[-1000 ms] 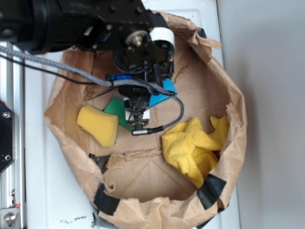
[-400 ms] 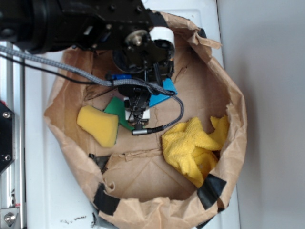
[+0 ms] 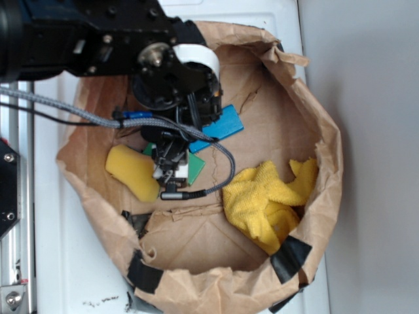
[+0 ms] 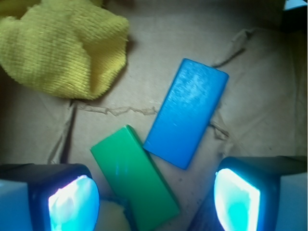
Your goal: Grab the green block.
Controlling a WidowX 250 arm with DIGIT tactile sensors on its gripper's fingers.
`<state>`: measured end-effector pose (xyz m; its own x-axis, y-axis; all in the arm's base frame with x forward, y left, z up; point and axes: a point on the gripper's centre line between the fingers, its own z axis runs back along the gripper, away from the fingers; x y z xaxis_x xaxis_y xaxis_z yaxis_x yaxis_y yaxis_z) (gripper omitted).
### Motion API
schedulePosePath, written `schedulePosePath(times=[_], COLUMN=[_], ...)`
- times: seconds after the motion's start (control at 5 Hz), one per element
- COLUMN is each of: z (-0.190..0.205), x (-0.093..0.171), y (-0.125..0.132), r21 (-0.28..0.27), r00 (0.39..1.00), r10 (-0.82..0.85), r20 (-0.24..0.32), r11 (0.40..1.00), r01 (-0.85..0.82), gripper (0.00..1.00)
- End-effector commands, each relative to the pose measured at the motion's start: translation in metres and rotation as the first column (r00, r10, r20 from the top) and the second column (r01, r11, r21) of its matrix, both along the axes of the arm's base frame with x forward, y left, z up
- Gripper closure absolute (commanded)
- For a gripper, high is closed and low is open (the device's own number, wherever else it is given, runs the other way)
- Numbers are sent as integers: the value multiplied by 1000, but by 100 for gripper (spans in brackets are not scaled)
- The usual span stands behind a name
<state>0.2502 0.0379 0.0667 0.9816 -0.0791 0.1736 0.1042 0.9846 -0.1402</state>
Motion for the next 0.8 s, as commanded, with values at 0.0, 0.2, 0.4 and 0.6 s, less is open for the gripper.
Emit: schedulePosePath(times=[0.0, 0.2, 0.4, 0.6], z=[-2, -12, -25, -37], x=[11, 18, 16, 14], y=[-6, -9, -7, -1], r21=[26, 45, 75, 115], r00=[996, 996, 994, 995], r10=[-46, -46, -59, -44], r20=[74, 77, 90, 88], r11=[999, 998, 996, 993], r01=[44, 42, 52, 34], gripper=[0, 0, 0, 0])
